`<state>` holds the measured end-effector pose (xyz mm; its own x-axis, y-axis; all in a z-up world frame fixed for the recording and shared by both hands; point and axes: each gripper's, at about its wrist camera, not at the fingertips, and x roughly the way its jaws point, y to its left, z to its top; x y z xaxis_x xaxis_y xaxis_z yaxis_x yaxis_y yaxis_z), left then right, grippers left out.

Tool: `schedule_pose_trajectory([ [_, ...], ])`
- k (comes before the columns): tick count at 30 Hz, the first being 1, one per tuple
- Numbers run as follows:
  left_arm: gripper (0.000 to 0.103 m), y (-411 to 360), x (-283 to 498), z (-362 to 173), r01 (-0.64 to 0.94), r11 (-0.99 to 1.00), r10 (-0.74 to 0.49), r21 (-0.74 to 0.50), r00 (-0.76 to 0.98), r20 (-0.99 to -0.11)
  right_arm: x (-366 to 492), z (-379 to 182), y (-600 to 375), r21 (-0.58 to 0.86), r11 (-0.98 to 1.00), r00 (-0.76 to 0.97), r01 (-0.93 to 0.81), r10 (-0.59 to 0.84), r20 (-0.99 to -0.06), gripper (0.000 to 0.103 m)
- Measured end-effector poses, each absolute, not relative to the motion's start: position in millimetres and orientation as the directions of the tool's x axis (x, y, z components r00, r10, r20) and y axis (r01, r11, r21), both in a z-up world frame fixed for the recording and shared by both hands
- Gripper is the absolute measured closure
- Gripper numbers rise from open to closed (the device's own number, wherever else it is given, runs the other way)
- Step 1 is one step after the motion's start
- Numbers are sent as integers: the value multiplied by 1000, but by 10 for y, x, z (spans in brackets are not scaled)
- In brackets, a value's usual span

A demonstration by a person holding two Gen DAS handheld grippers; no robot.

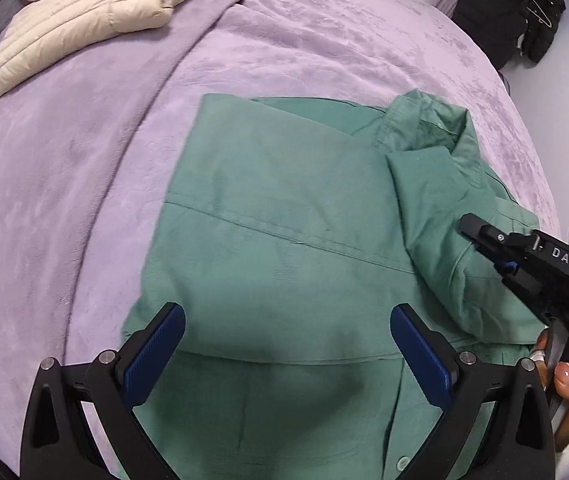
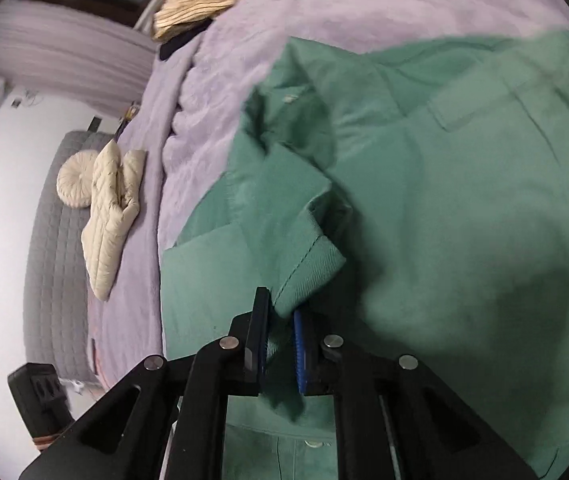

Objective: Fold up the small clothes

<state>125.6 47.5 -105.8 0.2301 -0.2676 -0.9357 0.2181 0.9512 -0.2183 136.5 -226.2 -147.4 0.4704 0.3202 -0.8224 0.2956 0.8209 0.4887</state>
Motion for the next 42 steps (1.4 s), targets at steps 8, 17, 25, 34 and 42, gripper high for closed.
schedule_pose_trajectory([
  [8,0,1120,1427,-1215,51,978,-207,-200,218,-954,1199,-1685,-923,173,974,187,-147,200,-962,76],
  [17,0,541,1481,-1485,161,945,-304,-284,114,-946,378,-1495,-1968,315,911,249,267,250,-936,42],
  [25,0,-83,1447,-1187,339,923,-259,-183,196,-946,-432,-1233,-3320,387,681,365,622,184,-912,42],
  [34,9,-1859,1535,-766,635,740,-417,-221,176,-892,-828,-1324,-3658,560,485,516,672,237,-823,41],
  [42,20,-3531,1276,-990,825,544,-390,-150,90,-916,-845,-1551,-3887,686,321,638,653,255,-727,41],
])
